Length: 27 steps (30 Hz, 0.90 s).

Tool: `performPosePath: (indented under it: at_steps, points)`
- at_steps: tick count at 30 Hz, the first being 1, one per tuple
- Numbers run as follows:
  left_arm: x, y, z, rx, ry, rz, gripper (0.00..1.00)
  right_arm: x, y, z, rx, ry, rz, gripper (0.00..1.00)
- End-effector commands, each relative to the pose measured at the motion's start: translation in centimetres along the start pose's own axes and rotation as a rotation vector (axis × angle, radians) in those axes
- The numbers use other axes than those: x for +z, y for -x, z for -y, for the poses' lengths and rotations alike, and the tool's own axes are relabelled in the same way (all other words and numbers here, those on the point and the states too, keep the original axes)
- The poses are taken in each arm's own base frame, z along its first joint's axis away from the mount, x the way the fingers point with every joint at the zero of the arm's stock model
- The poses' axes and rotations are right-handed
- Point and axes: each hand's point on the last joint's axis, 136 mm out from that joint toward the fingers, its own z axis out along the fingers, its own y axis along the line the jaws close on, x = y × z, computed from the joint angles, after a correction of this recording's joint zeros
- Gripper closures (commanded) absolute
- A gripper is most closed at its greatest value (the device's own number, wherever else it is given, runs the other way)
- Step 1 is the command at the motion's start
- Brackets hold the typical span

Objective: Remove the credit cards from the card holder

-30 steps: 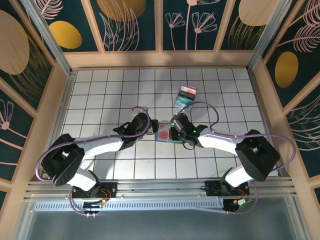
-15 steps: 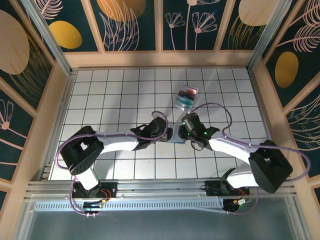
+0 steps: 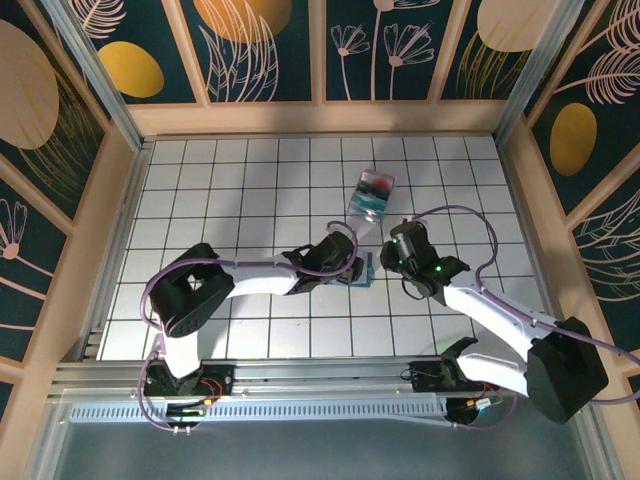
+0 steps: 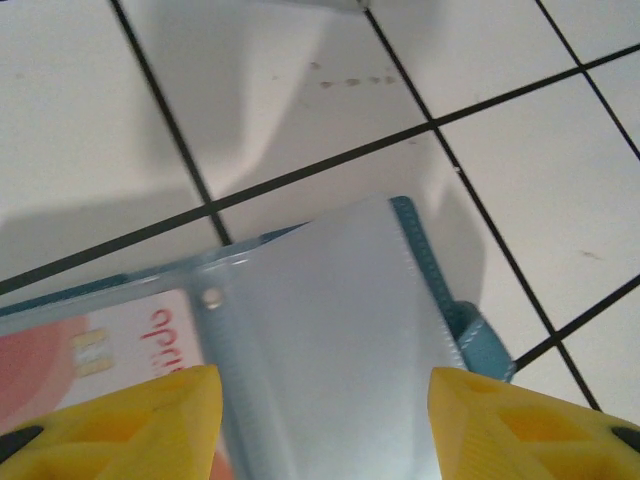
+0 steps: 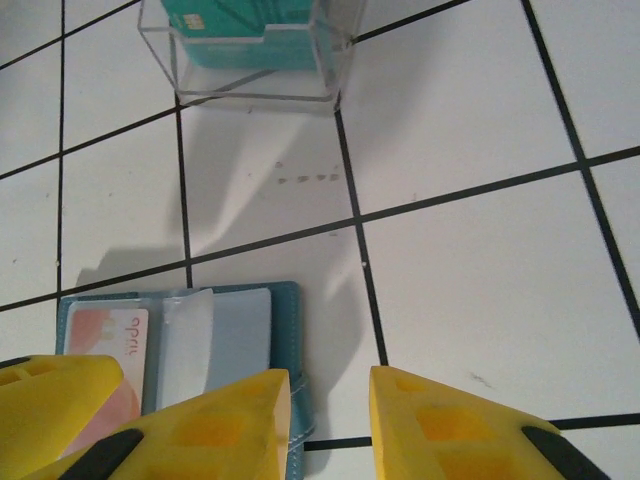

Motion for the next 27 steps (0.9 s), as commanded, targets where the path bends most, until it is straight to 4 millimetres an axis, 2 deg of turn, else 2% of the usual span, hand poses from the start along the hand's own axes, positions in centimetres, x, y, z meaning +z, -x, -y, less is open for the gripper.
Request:
performPosePath:
  at_steps: [1, 5, 9, 12, 15, 21, 22, 24, 27]
  points:
    - [0.8, -0.8, 0.8, 0.046, -0.011, -0.046, 0.43, -1.1, 1.1, 0.6, 0.017, -0.027, 0.042, 0.73]
    - [1.6, -1.0, 1.1, 0.037, -0.012, -0.061, 0.51, -1.8, 2.0, 0.5, 0.047, -0.007, 0.081, 0.73]
    - [2.4, -1.3, 1.1, 0.039, 0.002, -0.089, 0.52, -2.5, 3.0, 0.3, 0.059, -0.004, 0.106, 0.74]
    - [2.1, -0.4, 1.2, 0.039, 0.013, -0.069, 0.52, -2.9, 3.6, -0.1, 0.065, 0.011, 0.123, 0.75]
    - [0.8, 1.4, 0.8, 0.029, 0.054, -0.014, 0.50, -3.1, 4.0, -0.5, 0.080, 0.029, 0.138, 0.76]
    - [-3.2, 5.1, -0.6, -0.027, 0.139, 0.128, 0.41, -3.1, 4.8, -1.6, 0.069, 0.064, 0.148, 0.76]
    - [-3.8, 5.5, -1.0, -0.044, 0.155, 0.149, 0.37, -3.0, 4.9, -1.9, 0.068, 0.071, 0.144, 0.76]
    - [-4.8, 6.1, -2.2, -0.078, 0.195, 0.177, 0.28, -2.7, 4.8, -2.6, 0.063, 0.095, 0.126, 0.76]
    - [-5.7, 6.1, -5.2, -0.146, 0.280, 0.178, 0.16, -1.8, 4.1, -4.2, 0.054, 0.156, 0.072, 0.76]
